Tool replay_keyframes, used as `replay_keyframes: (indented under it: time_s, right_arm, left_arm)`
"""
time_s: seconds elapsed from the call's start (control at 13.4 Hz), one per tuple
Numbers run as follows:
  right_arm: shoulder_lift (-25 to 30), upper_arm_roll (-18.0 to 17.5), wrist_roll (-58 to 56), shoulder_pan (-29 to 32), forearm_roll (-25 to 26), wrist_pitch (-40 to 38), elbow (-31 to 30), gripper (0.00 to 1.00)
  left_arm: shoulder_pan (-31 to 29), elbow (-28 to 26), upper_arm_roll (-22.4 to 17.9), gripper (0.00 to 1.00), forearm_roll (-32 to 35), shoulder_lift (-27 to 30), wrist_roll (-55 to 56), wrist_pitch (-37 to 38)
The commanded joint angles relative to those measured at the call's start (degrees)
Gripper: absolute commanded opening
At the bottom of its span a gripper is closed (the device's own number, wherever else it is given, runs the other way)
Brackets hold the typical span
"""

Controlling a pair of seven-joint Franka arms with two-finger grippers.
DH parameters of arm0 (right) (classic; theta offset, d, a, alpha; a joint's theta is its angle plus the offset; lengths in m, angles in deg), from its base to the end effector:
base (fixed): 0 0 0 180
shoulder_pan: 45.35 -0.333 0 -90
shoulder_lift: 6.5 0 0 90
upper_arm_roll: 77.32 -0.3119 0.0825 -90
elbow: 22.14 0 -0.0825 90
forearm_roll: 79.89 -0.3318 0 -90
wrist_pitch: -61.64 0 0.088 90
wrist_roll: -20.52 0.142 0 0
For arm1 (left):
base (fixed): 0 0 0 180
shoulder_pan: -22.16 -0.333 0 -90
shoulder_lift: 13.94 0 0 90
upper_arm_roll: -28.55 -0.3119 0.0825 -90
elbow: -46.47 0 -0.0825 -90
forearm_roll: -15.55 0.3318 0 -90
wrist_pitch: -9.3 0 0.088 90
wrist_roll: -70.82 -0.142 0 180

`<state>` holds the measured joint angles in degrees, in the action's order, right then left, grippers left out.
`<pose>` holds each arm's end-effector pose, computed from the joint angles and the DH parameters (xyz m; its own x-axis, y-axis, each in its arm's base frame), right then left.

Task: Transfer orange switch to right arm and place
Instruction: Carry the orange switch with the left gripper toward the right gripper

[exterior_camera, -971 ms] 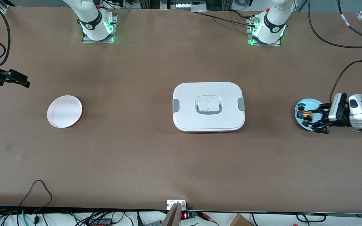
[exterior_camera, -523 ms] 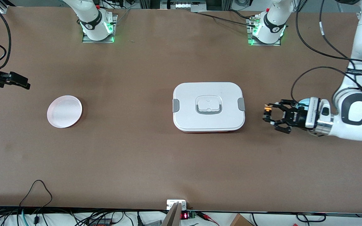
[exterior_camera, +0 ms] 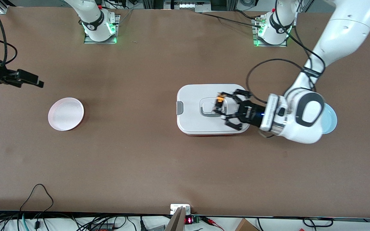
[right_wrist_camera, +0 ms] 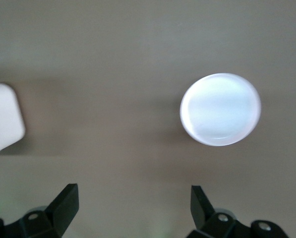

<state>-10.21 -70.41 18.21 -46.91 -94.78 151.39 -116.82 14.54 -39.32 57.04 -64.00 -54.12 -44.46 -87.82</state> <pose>0.5104 -0.0094 0.5232 0.9888 -0.0532 -0.1396 -0.0875 -0.9636 -0.2525 0.6007 -0.2802 0.3887 0.1332 0.0607 0.9892 -0.9596 0.2577 0.1134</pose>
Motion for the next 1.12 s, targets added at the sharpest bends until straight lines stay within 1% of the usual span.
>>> replay_keyframes:
  time_s: [0.0, 0.22, 0.3, 0.45, 0.52, 0.6, 0.67, 0.75, 0.82, 0.9, 0.97, 1.05]
  right_arm:
    - [0.01, -0.15, -0.07, 0.58, -9.68, -3.18, 0.11, 1.00]
    - [-0.87, -0.06, 0.02, 0.67, -17.42, -3.96, 0.11, 1.00]
    - [-1.04, -0.15, 0.72, 0.50, -19.88, -6.06, 0.11, 1.00]
    - [-2.44, -0.23, 0.20, 0.41, -25.60, -7.13, 0.11, 1.00]
    - [-4.02, -0.32, -0.24, 0.41, -29.28, -7.57, 0.11, 1.00]
    - [-5.51, -0.32, 0.45, 0.32, -35.58, -9.31, 0.11, 1.00]
    - [-7.27, -0.24, 0.98, 0.50, -41.38, -11.33, 0.02, 1.00]
    - [-9.11, -0.23, 1.34, 0.67, -46.14, -12.40, 0.02, 1.00]
    - [-9.91, -0.23, 2.12, 1.02, -49.49, -12.41, -0.07, 1.00]
    - [-10.10, -0.23, 4.05, 1.46, -50.92, -12.41, -0.33, 1.00]
    - [-10.10, -0.23, 6.94, 1.46, -53.46, -12.50, -1.37, 1.00]
    - [-10.10, -0.23, 10.01, 1.64, -57.49, -12.58, -2.95, 1.00]
  left_arm:
    - [8.54, 3.08, -0.10, 0.00, -7.35, 0.81, 4.26, -8.48]
    - [17.17, 3.26, -0.01, 0.00, -14.48, 2.83, 6.38, -24.03]
    - [20.33, 4.04, 0.51, 0.00, -17.02, 2.92, 6.82, -28.87]
    - [27.09, 7.90, 0.69, 0.00, -21.25, 2.75, 7.17, -39.40]
    - [30.35, 9.75, 0.60, 0.00, -23.61, 2.48, 7.09, -44.77]
    - [33.43, 11.33, 0.60, 0.00, -25.81, 2.31, 7.09, -49.09]
    - [35.28, 11.87, 0.43, 0.00, -26.71, 2.30, 7.00, -51.91]
    - [36.43, 12.92, 0.52, 0.00, -26.98, 2.13, 7.00, -53.33]
    - [37.40, 13.45, 0.52, 0.00, -27.06, 1.78, 7.00, -53.52]
    - [37.59, 13.63, 0.52, 0.00, -28.11, 1.78, 7.00, -53.96]
    - [37.85, 13.72, 0.52, 0.01, -29.16, 1.78, 6.74, -54.05]
    - [38.20, 13.81, 0.43, 0.01, -29.18, 1.78, 6.73, -54.14]
